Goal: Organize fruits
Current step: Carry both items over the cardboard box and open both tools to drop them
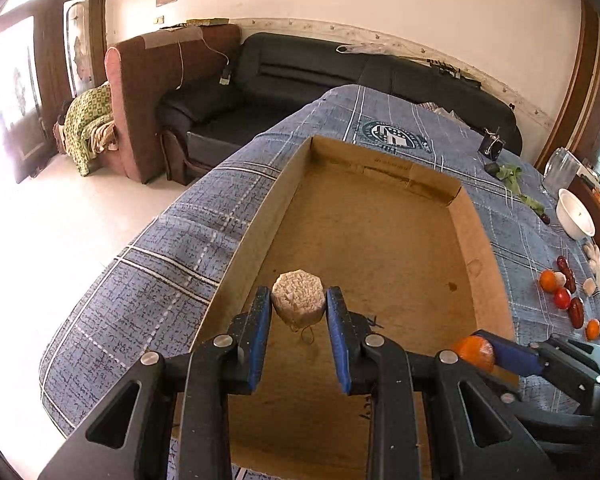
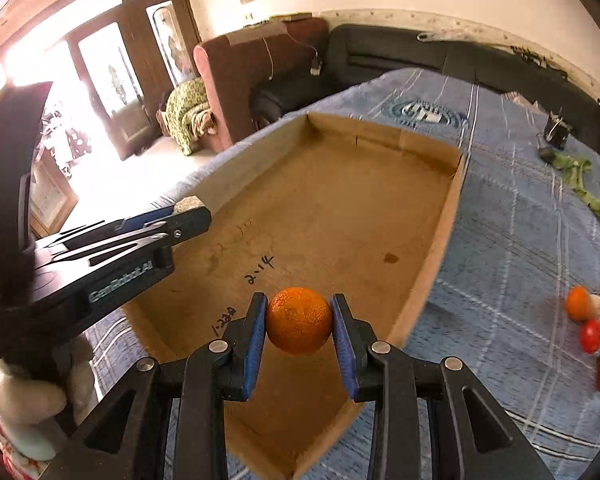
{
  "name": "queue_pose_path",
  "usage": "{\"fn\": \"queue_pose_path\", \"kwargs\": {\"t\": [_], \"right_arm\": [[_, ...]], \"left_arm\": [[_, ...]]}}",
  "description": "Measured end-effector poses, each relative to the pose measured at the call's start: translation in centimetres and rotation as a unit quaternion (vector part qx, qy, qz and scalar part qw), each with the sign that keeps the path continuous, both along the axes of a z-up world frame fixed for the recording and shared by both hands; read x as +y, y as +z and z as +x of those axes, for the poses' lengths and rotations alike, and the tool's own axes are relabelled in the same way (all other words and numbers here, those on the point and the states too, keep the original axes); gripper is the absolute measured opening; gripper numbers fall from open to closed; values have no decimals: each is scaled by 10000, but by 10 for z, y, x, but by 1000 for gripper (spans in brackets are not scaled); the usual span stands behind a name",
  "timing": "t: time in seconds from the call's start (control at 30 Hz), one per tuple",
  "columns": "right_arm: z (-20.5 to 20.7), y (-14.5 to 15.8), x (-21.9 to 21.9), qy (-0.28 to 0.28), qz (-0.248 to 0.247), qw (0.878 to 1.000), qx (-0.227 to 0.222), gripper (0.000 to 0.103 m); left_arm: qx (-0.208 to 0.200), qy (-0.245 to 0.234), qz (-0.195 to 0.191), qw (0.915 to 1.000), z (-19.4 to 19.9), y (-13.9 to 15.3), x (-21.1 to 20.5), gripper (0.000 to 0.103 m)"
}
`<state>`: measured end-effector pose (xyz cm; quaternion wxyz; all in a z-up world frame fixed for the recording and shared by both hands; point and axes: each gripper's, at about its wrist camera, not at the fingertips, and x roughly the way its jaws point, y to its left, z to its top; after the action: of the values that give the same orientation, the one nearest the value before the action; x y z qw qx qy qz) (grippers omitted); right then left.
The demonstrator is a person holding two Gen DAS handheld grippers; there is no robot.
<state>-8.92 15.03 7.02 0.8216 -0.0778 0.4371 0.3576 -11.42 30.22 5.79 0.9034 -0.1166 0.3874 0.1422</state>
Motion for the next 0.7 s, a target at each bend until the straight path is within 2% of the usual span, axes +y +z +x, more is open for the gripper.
{"fn": "queue_pose_path", "kwargs": {"t": [0.23, 0.3, 0.37, 0.4, 0.47, 0.53, 0.7], "right_arm": [[-8, -9, 10, 108, -179, 9997, -116, 36], [-9, -10, 12, 114, -186, 9997, -121, 36], [-10, -10, 12, 113, -176, 9997, -111, 37], [-11, -9, 11, 105, -148, 9998, -122, 39], [-14, -5, 7, 74, -74, 9998, -167, 53], [-17, 4, 0, 19, 61, 9997, -236, 60], [-23, 17, -22, -148, 258, 9990, -340, 63]], "left_arm": [[-2, 66, -40, 10000, 4, -3, 0, 28], [-31, 68, -9, 10000, 3, 1, -2, 31], [-71, 86, 41, 9999, 1, 4, -4, 43], [-113, 96, 67, 9999, -1, 8, -5, 45], [-174, 111, 112, 9997, -4, 13, -7, 52], [-240, 120, 171, 9995, -7, 20, -10, 57], [-333, 67, 368, 9987, -12, 34, -25, 61]]}}
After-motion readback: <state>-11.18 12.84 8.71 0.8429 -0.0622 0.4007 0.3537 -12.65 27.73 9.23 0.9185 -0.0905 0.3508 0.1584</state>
